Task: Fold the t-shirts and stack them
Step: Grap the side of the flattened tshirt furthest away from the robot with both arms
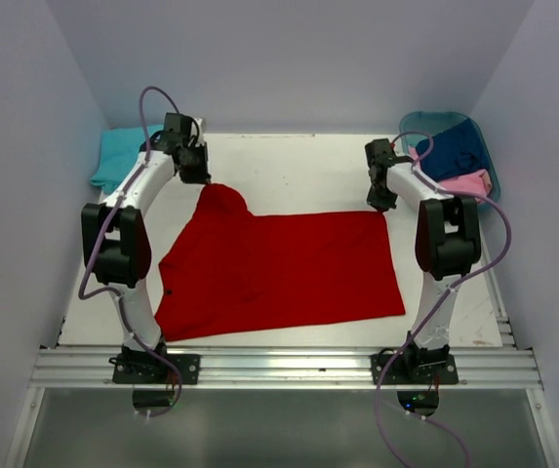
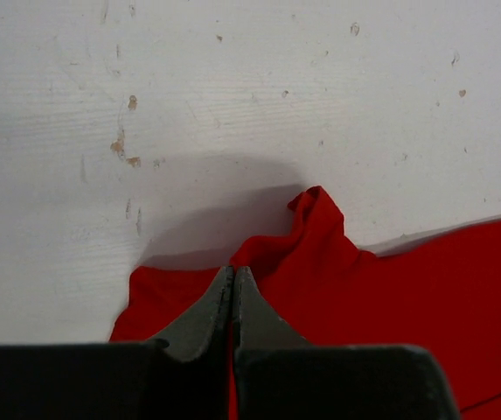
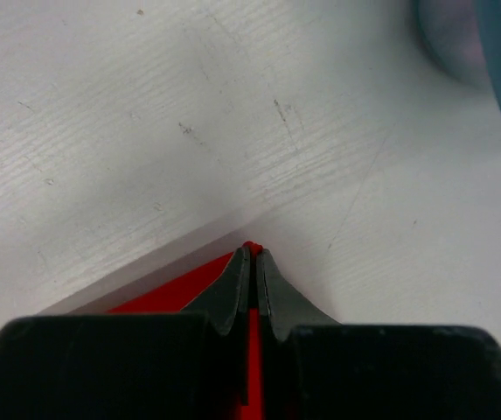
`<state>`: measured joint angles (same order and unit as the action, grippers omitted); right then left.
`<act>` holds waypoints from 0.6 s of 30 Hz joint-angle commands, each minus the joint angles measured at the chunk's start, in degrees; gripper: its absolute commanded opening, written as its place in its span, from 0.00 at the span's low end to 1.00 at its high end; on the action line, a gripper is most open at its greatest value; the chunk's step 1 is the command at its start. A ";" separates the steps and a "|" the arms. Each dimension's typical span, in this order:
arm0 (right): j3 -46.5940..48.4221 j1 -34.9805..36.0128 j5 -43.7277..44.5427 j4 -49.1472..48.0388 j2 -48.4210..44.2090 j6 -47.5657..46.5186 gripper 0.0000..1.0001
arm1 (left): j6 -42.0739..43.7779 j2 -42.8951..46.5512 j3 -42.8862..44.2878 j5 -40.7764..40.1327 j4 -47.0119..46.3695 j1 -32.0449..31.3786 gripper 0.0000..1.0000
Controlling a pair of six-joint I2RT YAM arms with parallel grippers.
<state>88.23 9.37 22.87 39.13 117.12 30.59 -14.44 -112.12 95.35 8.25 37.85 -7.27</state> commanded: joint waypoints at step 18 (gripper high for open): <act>9.33 -0.05 -1.08 3.49 1.97 -0.80 0.53 | -1.38 4.98 0.27 -0.52 0.39 -0.12 0.00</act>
<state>94.54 9.37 22.50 41.25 117.38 28.86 -14.61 -108.97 95.33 7.42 38.68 -7.27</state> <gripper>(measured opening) 0.536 0.009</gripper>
